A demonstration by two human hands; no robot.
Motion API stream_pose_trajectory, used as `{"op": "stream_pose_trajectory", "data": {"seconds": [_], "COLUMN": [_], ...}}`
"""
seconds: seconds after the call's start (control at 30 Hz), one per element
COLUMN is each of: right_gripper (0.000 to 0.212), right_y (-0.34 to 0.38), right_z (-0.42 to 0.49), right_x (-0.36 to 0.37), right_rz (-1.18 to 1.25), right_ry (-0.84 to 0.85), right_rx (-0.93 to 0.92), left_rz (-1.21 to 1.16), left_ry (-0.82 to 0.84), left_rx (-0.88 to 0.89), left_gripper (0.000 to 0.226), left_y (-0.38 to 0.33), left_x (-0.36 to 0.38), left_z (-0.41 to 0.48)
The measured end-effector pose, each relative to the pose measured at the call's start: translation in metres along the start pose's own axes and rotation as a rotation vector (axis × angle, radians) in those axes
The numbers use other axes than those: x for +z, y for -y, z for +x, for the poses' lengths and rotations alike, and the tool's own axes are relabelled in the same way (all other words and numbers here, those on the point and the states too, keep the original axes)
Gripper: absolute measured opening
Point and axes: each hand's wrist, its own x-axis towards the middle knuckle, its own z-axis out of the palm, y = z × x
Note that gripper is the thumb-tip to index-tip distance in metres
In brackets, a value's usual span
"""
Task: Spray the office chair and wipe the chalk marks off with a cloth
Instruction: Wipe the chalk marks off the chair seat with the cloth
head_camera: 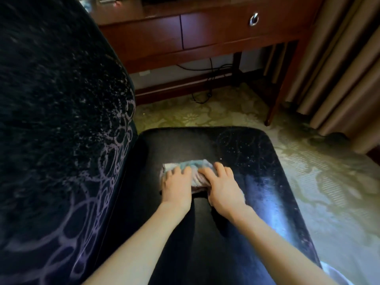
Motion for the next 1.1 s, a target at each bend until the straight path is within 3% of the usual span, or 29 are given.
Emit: {"op": "stream_pose_trajectory", "data": {"seconds": [0.4, 0.5, 0.57, 0.67, 0.8, 1.07, 1.1], "right_gripper": [0.077, 0.080, 0.083, 0.083, 0.079, 0.065, 0.061], "right_y": [0.001, 0.006, 0.008, 0.010, 0.024, 0.102, 0.116], "right_z": [-0.180, -0.199, -0.205, -0.213, -0.218, -0.217, -0.216], "right_x": [0.002, 0.004, 0.003, 0.003, 0.007, 0.022, 0.020], "right_rz": [0.005, 0.033, 0.021, 0.001, 0.013, -0.047, -0.032], "right_ry": [-0.029, 0.031, 0.046, 0.074, 0.077, 0.134, 0.163], "right_rx": [0.030, 0.077, 0.084, 0.083, 0.067, -0.053, -0.041], "left_rz": [-0.034, -0.057, -0.070, -0.081, -0.068, -0.036, -0.041], "left_ry": [0.125, 0.135, 0.080, 0.142, 0.238, 0.098, 0.146], "left_rx": [0.117, 0.142, 0.145, 0.168, 0.127, 0.043, 0.022], "left_gripper": [0.059, 0.097, 0.104, 0.099, 0.066, 0.070, 0.075], "left_y": [-0.031, -0.029, -0.026, -0.023, -0.019, 0.063, 0.074], "left_x": [-0.017, -0.011, 0.003, 0.004, -0.024, -0.011, -0.014], "left_z": [-0.185, -0.204, -0.207, -0.215, -0.231, -0.261, -0.263]}}
